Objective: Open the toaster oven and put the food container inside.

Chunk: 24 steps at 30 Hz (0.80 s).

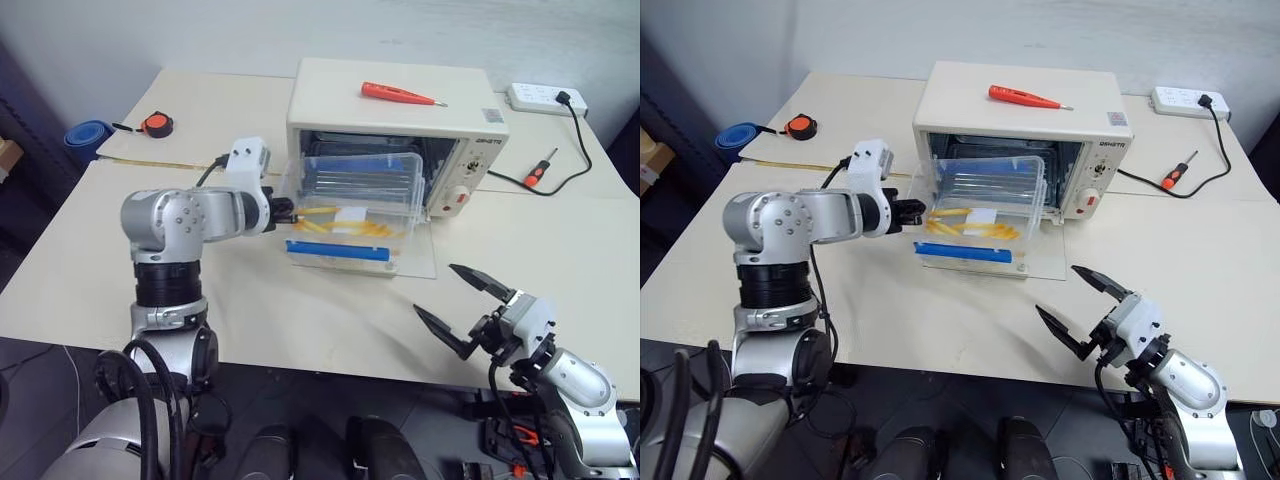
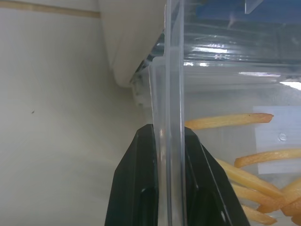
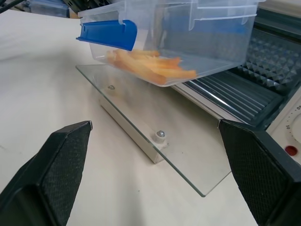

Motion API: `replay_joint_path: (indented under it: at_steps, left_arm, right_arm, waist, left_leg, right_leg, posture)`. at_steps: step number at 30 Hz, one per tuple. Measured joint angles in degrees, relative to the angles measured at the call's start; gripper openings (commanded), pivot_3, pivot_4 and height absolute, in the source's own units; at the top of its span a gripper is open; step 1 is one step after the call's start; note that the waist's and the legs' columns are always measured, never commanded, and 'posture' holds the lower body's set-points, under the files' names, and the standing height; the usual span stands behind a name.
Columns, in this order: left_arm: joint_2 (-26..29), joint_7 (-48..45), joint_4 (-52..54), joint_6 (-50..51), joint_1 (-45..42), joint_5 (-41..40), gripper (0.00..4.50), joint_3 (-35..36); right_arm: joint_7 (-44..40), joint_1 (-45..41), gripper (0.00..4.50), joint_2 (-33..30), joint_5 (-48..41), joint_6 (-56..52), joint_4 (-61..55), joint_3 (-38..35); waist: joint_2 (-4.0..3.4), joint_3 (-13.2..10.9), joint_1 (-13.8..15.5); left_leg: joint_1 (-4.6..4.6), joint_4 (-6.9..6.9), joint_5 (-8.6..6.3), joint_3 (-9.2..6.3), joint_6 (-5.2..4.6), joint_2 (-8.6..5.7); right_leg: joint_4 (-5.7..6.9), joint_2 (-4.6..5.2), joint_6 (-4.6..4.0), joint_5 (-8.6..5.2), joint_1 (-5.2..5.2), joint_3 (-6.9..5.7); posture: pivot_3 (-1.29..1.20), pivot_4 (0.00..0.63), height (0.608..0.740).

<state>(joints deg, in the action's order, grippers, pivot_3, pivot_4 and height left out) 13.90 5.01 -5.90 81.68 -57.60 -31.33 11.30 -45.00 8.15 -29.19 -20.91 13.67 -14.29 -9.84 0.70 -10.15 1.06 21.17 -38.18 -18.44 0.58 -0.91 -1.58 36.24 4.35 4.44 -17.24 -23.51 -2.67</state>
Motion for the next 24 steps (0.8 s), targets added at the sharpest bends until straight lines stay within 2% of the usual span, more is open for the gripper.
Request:
replay_joint_path:
  at_steps: [2,3,6,14,16,18,19,20,22,24]
  left_arm:
    - [-1.05,-0.54,-2.27,-1.92,-0.21,1.57,0.88,-0.98]
    - [-1.95,-0.80,-3.22,-3.11,-0.29,2.22,1.05,-0.99]
    - [-3.69,-1.69,-5.59,-6.32,-1.37,3.59,2.02,-1.21]
    - [-5.37,-5.01,-8.55,-11.91,-1.87,4.77,4.48,-0.04]
    - [-3.78,-8.88,-7.67,-14.75,-1.52,3.55,4.48,1.29]
    - [1.43,-16.26,-5.01,-17.33,0.16,1.63,4.48,1.32]
    - [5.19,-20.69,-3.62,-18.71,1.45,1.05,4.49,1.03]
    - [9.32,-25.83,-2.58,-20.42,3.20,0.64,4.30,0.31]
    - [19.06,-38.58,-1.16,-26.70,8.51,0.90,3.89,-2.07]
    - [24.87,-50.51,-0.63,-35.04,14.20,2.04,3.29,-4.51]
  right_arm:
    - [0.97,0.09,4.50,0.21,0.15,0.00,-0.44,-0.06]
    - [1.37,0.13,4.50,0.42,0.24,0.00,-0.65,-0.06]
    - [2.38,0.08,4.50,0.55,0.44,0.00,-1.46,0.00]
    - [4.33,0.31,4.50,0.69,-0.07,-0.25,-1.97,-0.48]
    - [4.51,0.94,4.50,0.35,-1.45,-1.75,-3.74,-1.69]
    - [4.09,2.31,4.50,-1.48,-4.07,-4.73,-6.44,-2.16]
    - [3.54,3.08,4.32,-2.48,-5.38,-6.45,-7.80,-2.32]
    - [3.02,3.75,4.12,-3.41,-6.48,-8.18,-9.04,-2.28]
    - [2.24,4.79,3.58,-5.36,-7.59,-12.08,-10.72,-1.82]
    - [2.15,3.84,2.88,-6.22,-7.30,-15.36,-11.02,-0.52]
  waist:
    - [0.00,0.00,0.17]
    - [0.00,0.00,0.29]
    - [0.00,0.00,0.39]
    - [0.00,0.00,0.30]
    - [-0.01,0.00,0.20]
    - [-0.03,0.00,-0.31]
    - [-0.03,0.00,-0.61]
    - [-0.06,0.01,-1.03]
    - [-0.09,0.01,-1.44]
    - [-0.11,0.01,-1.16]
  left_leg:
    - [0.00,0.00,0.00,-0.01,0.00,0.00]
    - [0.01,-0.01,0.01,-0.01,0.00,0.00]
    - [0.01,-0.02,0.01,-0.01,-0.01,-0.02]
    - [0.02,-0.01,0.01,0.00,-0.01,-0.01]
    - [0.02,0.00,0.02,0.01,-0.01,0.00]
    - [-0.01,0.03,0.03,0.04,0.03,0.08]
    - [-0.02,0.04,0.03,0.04,0.07,0.13]
    - [-0.05,0.05,0.03,0.05,0.11,0.16]
    - [-0.13,0.07,0.04,0.06,0.16,0.23]
    - [-0.13,0.02,0.04,0.05,0.15,0.23]
  right_leg:
    - [-0.06,0.00,0.00,0.00,0.00,-0.01]
    - [-0.12,0.00,0.00,0.00,0.00,-0.01]
    - [-0.17,0.01,0.00,0.00,0.03,-0.02]
    - [-0.16,0.00,0.00,0.00,0.00,-0.02]
    - [-0.15,0.00,0.00,0.00,-0.01,-0.01]
    - [-0.12,-0.07,0.00,0.00,-0.01,0.01]
    - [-0.07,-0.13,0.00,0.00,0.00,0.01]
    - [-0.04,-0.17,-0.01,0.00,0.00,0.01]
    - [-0.06,-0.22,-0.07,-0.03,0.04,0.03]
    - [-0.23,-0.19,-0.13,-0.07,0.09,0.03]
  posture:
    - [0.00,0.150,0.740]
    - [0.00,0.150,0.740]
    - [0.00,0.150,0.740]
    - [0.00,0.150,0.740]
    - [0.00,0.150,0.740]
    - [0.00,0.150,0.740]
    - [0.00,0.150,0.740]
    - [0.00,0.150,0.740]
    - [0.00,0.150,0.740]
    - [0.00,0.150,0.740]
